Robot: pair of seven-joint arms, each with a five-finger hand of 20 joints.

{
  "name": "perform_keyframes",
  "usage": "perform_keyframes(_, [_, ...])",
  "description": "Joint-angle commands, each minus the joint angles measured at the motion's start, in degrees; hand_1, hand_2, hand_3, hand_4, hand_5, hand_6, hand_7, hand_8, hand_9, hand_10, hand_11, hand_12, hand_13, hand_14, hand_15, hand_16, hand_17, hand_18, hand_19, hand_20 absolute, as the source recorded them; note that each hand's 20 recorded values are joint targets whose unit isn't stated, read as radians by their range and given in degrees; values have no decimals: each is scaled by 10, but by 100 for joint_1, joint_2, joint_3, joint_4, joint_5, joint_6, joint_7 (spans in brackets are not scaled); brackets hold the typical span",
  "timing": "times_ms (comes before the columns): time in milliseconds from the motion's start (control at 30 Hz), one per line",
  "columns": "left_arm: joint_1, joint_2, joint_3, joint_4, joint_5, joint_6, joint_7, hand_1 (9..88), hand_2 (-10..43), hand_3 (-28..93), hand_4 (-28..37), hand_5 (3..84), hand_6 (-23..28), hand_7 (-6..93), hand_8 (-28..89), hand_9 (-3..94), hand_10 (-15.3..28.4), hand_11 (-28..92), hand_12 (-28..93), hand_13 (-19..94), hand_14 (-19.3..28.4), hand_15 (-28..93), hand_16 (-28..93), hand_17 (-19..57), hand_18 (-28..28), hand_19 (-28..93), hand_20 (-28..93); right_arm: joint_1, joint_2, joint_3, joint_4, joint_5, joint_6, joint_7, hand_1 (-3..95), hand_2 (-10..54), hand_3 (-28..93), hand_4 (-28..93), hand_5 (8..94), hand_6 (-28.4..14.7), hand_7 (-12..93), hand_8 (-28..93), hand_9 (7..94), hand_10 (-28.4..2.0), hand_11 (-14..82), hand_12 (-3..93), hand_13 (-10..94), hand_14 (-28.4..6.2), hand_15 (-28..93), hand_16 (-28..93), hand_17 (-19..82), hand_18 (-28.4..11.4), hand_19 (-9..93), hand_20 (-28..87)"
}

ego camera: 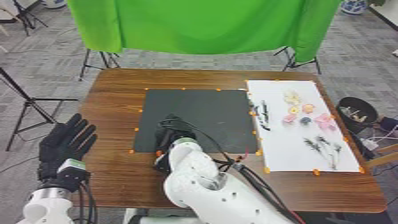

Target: Arrange flowers

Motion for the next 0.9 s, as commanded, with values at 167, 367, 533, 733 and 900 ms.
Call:
perform_keyframes(167, [-15,33,22,17,-1,-53,29,273,178,728,-283,402,98,150,-85,305,157,245,99,231,163,383,-85,-66,142,368,80,-80,-149,53,199,-226,-96,147,506,-95,892,-99,616,-20,774,100,935,-85,121,392,875,-67,270,467,353,-230,769,125])
perform_keyframes(367, [-52,23,52,32,-33,-45,62,288,191,749,-250,418,100,174,-87,309,156,253,99,233,163,389,-87,-66,143,368,80,-122,-130,66,216,-295,-252,162,490,-95,882,-105,608,-34,770,114,931,-91,108,394,858,-74,274,453,360,-228,726,121])
perform_keyframes(533, [-82,32,59,45,-50,-19,97,289,181,735,-259,418,100,176,-90,309,157,256,98,233,163,392,-88,-67,143,371,81,-144,-131,106,173,-237,-517,180,477,-95,867,-111,595,-46,763,125,913,-102,102,388,838,-79,276,442,356,-229,712,116])
perform_keyframes(733, [-97,16,70,55,-54,-25,107,288,176,734,-265,416,100,177,-91,309,158,258,98,233,164,398,-89,-67,143,373,81,-158,-127,85,130,-231,-638,200,481,-95,825,-157,579,-50,762,125,895,-110,106,384,820,-87,290,421,349,-228,701,115])
perform_keyframes(900, [-96,16,83,58,-90,-1,156,288,174,734,-268,415,100,179,-91,308,157,260,98,233,164,400,-89,-67,143,374,81,-155,-104,93,147,-217,-635,220,480,-95,782,-243,569,-54,760,121,876,-121,139,359,806,-110,338,351,345,-230,692,121])
